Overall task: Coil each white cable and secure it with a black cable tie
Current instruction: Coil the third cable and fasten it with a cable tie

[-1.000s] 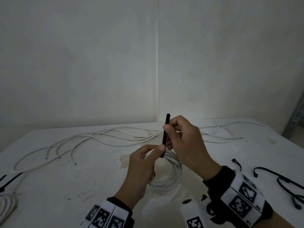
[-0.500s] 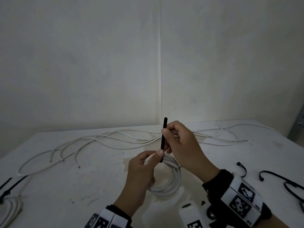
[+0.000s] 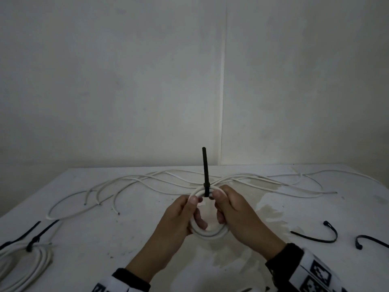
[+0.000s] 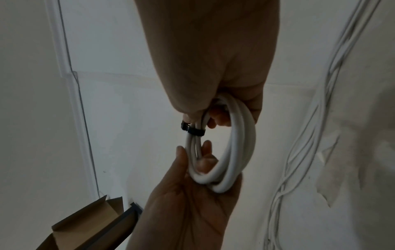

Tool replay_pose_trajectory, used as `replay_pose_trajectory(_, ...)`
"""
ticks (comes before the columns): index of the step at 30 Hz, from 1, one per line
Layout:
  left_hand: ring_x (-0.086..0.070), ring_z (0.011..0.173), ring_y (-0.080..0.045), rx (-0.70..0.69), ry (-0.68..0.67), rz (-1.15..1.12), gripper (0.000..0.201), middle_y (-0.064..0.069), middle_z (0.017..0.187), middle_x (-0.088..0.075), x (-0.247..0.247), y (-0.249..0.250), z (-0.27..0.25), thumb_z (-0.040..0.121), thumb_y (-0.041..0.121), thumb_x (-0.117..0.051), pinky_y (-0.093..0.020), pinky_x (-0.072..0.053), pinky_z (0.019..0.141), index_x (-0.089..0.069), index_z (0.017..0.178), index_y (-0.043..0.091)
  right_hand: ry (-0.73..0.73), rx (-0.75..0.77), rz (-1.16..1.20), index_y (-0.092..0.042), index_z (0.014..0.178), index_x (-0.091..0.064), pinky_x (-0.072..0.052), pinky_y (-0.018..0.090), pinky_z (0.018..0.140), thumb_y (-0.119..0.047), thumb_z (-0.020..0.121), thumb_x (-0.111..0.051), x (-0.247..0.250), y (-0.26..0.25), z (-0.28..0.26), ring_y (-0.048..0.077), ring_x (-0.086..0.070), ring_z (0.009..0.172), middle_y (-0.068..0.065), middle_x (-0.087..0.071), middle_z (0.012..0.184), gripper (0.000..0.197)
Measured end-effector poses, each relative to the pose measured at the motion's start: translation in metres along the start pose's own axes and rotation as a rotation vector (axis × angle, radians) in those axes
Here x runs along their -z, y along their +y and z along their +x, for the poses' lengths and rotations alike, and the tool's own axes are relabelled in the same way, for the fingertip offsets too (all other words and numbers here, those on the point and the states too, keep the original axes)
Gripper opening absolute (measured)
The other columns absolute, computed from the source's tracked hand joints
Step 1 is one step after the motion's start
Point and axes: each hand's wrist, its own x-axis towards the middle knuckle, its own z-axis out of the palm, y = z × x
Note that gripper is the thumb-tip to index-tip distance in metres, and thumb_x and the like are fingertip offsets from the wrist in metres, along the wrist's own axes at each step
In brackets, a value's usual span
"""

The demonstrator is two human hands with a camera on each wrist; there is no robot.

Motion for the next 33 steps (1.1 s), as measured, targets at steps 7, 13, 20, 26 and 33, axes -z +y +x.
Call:
replay_pose_trajectory(7, -0.044, 0.044, -0.004, -0.058, 0.154, 0.081, 0.031, 0.001, 0.059, -0.04, 0.017, -0.004, -0.001, 0.096, 0.029, -0.037, -0.032, -0.043, 0.06, -0.052, 0.08, 0.008, -0.122, -0.053, 0.129, -0.013, 0.082, -0.05, -0.037, 0.012, 0.055, -0.032, 0.097, -0.032, -0.021, -0.006, 0.002, 0.0, -0.046, 0.051, -0.006, -0.046, 0.065, 0.03)
replay_pose_trajectory(13, -0.054, 0.051, -0.012, -0.023, 0.134, 0.049, 0.029, 0.002, 0.056, -0.051, 0.034, -0.002, -0.002, 0.097, 0.025, -0.038, -0.035, -0.045, 0.063, -0.057, 0.083, 0.009, -0.183, -0.032, 0.132, -0.002, 0.089, -0.055, -0.034, 0.009, 0.052, -0.016, 0.098, -0.037, -0.025, -0.014, 0.005, -0.001, -0.044, 0.048, -0.003, -0.046, 0.063, 0.024)
replay_pose_trajectory(20, -0.055, 0.055, -0.004, -0.181, 0.126, 0.157, 0.017, 0.002, 0.071, -0.058, 0.044, -0.001, -0.001, 0.093, 0.019, -0.048, -0.019, -0.048, 0.054, -0.064, 0.087, 0.02, -0.218, -0.019, 0.124, -0.021, 0.101, -0.056, -0.041, 0.02, 0.062, -0.017, 0.097, -0.041, -0.036, -0.013, 0.008, 0.001, -0.044, 0.056, -0.01, -0.047, 0.067, 0.016)
replay_pose_trajectory(26, -0.062, 0.062, -0.003, -0.228, 0.088, 0.168, 0.013, 0.014, 0.073, -0.069, 0.049, -0.005, 0.001, 0.083, 0.024, -0.057, -0.016, -0.05, 0.06, -0.067, 0.089, 0.029, -0.261, -0.06, 0.151, -0.017, 0.098, -0.046, -0.041, 0.023, 0.063, -0.013, 0.097, -0.039, -0.032, -0.011, 0.009, 0.002, -0.042, 0.054, -0.003, -0.046, 0.069, 0.008)
replay_pose_trajectory(33, -0.054, 0.051, -0.001, -0.215, -0.017, 0.297, 0.017, 0.018, 0.069, -0.066, 0.047, 0.002, 0.006, 0.085, 0.018, -0.06, -0.012, -0.042, 0.053, -0.067, 0.089, 0.033, -0.286, -0.098, 0.214, -0.013, 0.098, -0.045, -0.04, 0.022, 0.06, -0.014, 0.098, -0.038, -0.025, -0.006, 0.007, 0.002, -0.039, 0.051, -0.004, -0.044, 0.067, 0.007)
